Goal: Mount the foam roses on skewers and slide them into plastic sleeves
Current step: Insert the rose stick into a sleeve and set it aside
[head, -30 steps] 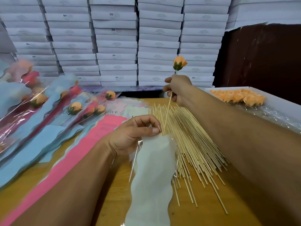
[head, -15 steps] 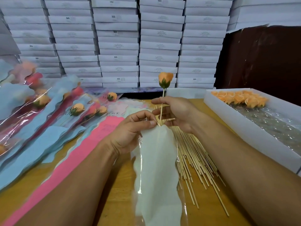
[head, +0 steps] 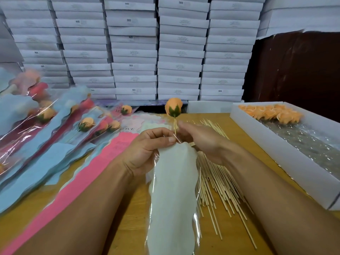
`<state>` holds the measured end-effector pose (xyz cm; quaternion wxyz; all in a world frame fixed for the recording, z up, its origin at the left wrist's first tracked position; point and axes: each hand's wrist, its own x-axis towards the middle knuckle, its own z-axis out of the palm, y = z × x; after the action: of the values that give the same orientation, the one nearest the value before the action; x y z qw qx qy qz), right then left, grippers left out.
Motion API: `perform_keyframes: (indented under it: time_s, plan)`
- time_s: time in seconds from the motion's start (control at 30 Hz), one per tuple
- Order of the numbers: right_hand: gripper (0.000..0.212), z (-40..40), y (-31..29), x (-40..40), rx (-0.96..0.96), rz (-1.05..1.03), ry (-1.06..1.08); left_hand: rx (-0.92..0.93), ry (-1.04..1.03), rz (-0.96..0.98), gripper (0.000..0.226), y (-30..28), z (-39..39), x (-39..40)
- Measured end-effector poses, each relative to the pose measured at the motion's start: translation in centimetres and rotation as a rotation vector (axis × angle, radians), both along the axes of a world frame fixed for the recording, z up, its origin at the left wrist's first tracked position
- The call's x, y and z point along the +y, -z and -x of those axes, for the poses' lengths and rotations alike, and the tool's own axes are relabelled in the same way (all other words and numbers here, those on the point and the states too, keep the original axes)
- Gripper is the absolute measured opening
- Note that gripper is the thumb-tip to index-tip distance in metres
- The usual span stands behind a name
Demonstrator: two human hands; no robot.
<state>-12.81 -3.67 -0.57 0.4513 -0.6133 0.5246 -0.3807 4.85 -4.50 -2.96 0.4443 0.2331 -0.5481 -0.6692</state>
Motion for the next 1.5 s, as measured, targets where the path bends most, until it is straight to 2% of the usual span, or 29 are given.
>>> perform_keyframes:
  time_s: [0.1,0.23,0.37,0.47,0.53,0.73,1.1,1.33,1.5]
  plan:
    - [0.043,0.6,0.0,-0.7,-0.164,-0.013,0.164,-0.034,0.016,-0.026,0.016,-0.1,0.0,0.0]
    - [0.063,1.3,0.2,-1.2,-0.441,-0.002,0.101,-0.088,0.066,-0.022,0.012,0.2,0.1,0.1]
    - [0.039,1.6,0.1,-1.1,-0.528,0.005,0.034,-0.118,0.13,-0.013,0.007,0.6,0.4,0.1]
    - [0.022,1.5,0.2,-1.0,-0.504,0.026,0.046,-0.1,0.14,-0.019,0.008,0.6,0.4,0.0]
    - [0.019,1.4,0.1,-0.9,-0.473,0.031,0.041,-0.102,0.106,-0.001,0.008,0.6,0.3,0.0]
    - [0.027,1.3,0.3,-0.9,-0.347,0.046,0.063,-0.099,0.074,0.024,0.012,0.7,0.6,0.3]
    - [0.03,1.3,0.0,-0.4,-0.342,0.022,0.038,-0.097,-0.016,0.084,0.007,0.6,0.4,0.2]
    - [0.017,1.2,-0.1,-0.2,-0.214,0.06,0.037,-0.047,-0.024,0.066,0.012,0.7,0.7,0.3]
    - [0.019,1.0,-0.1,-0.3,-0.177,0.111,0.052,0.0,-0.088,0.036,0.01,0.8,1.0,-0.1]
